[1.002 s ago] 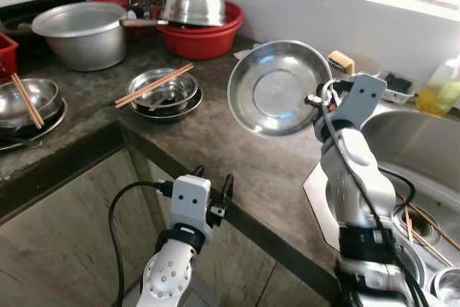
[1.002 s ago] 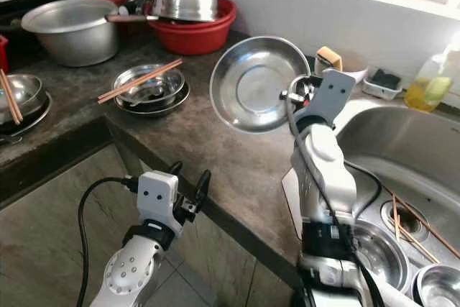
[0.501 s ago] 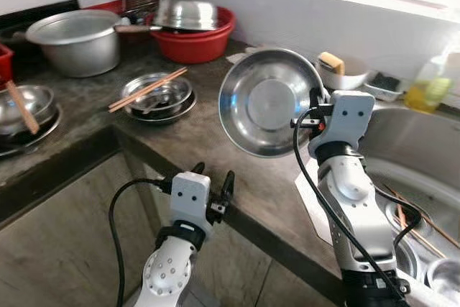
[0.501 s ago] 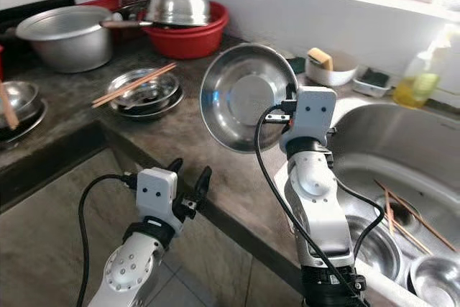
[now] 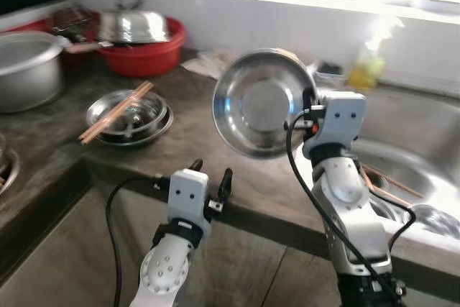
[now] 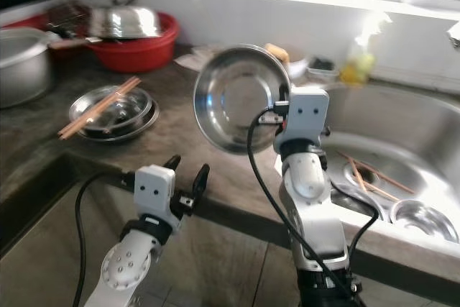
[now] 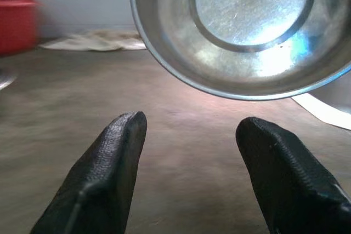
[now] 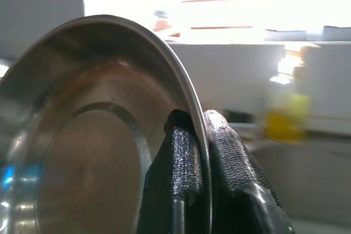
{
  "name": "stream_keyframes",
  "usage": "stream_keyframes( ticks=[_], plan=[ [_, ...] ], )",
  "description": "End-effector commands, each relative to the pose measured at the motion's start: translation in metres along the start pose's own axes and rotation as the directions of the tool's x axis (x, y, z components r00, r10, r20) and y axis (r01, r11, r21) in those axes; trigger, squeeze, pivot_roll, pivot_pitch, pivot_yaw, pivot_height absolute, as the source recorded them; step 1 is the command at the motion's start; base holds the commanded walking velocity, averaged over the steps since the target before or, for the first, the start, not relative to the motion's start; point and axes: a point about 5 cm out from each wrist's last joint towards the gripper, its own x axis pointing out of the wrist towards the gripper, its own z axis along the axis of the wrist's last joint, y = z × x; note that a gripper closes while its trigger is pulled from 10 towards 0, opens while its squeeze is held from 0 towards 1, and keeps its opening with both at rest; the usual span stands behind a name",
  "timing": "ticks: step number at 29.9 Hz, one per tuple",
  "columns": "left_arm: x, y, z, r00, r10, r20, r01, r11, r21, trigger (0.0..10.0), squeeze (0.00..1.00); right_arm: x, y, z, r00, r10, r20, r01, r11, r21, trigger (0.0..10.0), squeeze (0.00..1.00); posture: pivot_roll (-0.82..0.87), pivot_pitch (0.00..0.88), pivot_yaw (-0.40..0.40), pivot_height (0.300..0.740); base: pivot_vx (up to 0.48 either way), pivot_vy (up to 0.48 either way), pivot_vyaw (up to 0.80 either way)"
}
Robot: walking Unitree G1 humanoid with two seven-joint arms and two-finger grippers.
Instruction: Kitchen organization
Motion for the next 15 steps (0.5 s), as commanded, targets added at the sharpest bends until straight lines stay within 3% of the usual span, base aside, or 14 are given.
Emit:
stream_keyframes(
  ticks=[1, 8, 13, 14, 15],
  plan=[
    [-0.0013, -0.0007, 0.0003, 1.000, -0.011, 0.004, 0.011, 1.000, 0.028, 10.0, 0.00, 0.0014, -0.0003, 0.0130, 0.998, -0.010, 0.063, 0.010, 1.000, 0.005, 0.0, 0.00, 0.10, 0.031, -0.029, 0.740, 0.274, -0.277, -0.77],
    [0.0001, -0.0016, -0.0002, 1.000, -0.011, 0.000, 0.011, 1.000, 0.014, 10.0, 0.00, 0.0028, -0.0034, 0.0133, 0.997, -0.032, 0.064, 0.033, 0.999, -0.015, 0.0, 0.00, 0.10, 0.031, -0.028, 0.740, 0.303, -0.322, -0.77],
    [0.0012, 0.0026, 0.0010, 1.000, 0.017, 0.011, -0.017, 1.000, 0.017, 10.0, 0.00, 0.0059, -0.0048, 0.0155, 0.997, -0.033, 0.074, 0.036, 0.999, -0.035, 0.0, 0.00, 0.10, 0.033, -0.029, 0.740, 0.000, 0.000, -0.73],
    [0.0009, 0.0022, 0.0013, 1.000, 0.004, 0.013, -0.005, 0.999, 0.032, 10.0, 0.00, 0.0073, -0.0050, 0.0162, 0.997, -0.032, 0.076, 0.036, 0.998, -0.043, 4.5, 0.00, 0.10, 0.033, -0.029, 0.740, 0.000, 0.000, 0.00],
    [0.0008, 0.0020, 0.0013, 1.000, -0.001, 0.014, 0.000, 0.999, 0.036, 10.0, 0.00, 0.0078, -0.0049, 0.0164, 0.997, -0.030, 0.077, 0.034, 0.998, -0.047, 10.0, 0.00, 0.10, 0.033, -0.029, 0.740, 0.000, 0.000, 0.00]
  ],
)
